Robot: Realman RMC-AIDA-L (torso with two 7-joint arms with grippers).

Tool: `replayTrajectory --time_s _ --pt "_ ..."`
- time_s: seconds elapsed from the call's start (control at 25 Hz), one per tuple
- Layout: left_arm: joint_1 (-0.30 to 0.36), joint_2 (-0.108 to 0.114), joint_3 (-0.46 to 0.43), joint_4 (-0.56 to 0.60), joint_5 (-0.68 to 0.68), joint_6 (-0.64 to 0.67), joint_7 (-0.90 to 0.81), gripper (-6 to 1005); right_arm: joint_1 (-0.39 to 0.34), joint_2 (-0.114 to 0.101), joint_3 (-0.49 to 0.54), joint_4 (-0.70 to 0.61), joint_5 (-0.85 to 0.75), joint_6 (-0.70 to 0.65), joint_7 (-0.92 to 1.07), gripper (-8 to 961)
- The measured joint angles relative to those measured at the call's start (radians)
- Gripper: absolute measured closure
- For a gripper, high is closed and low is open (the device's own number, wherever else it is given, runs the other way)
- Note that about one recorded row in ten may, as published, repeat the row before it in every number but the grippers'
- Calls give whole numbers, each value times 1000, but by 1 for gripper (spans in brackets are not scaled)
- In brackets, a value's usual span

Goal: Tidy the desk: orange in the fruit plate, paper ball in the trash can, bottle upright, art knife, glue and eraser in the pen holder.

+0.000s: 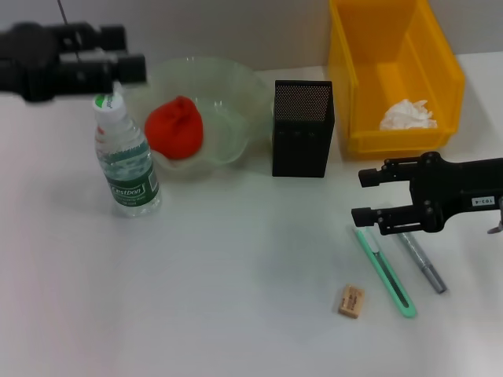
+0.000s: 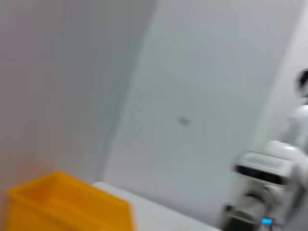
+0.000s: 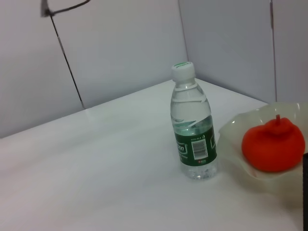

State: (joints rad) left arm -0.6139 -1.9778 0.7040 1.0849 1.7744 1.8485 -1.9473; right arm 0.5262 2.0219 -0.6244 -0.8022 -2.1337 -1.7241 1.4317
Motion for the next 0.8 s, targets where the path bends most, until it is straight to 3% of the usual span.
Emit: replayTrajectory --time_s 0.32,0.56,0.8 --pt "22 -60 37 -104 5 99 204 200 2 -3 0 0 1 -9 25 273" --pt "56 -81 120 -191 41 34 403 199 2 -5 -1 0 1 -14 40 274" --pt "62 -84 197 -289 103 -85 543 199 1 -6 -5 0 -4 -14 50 274"
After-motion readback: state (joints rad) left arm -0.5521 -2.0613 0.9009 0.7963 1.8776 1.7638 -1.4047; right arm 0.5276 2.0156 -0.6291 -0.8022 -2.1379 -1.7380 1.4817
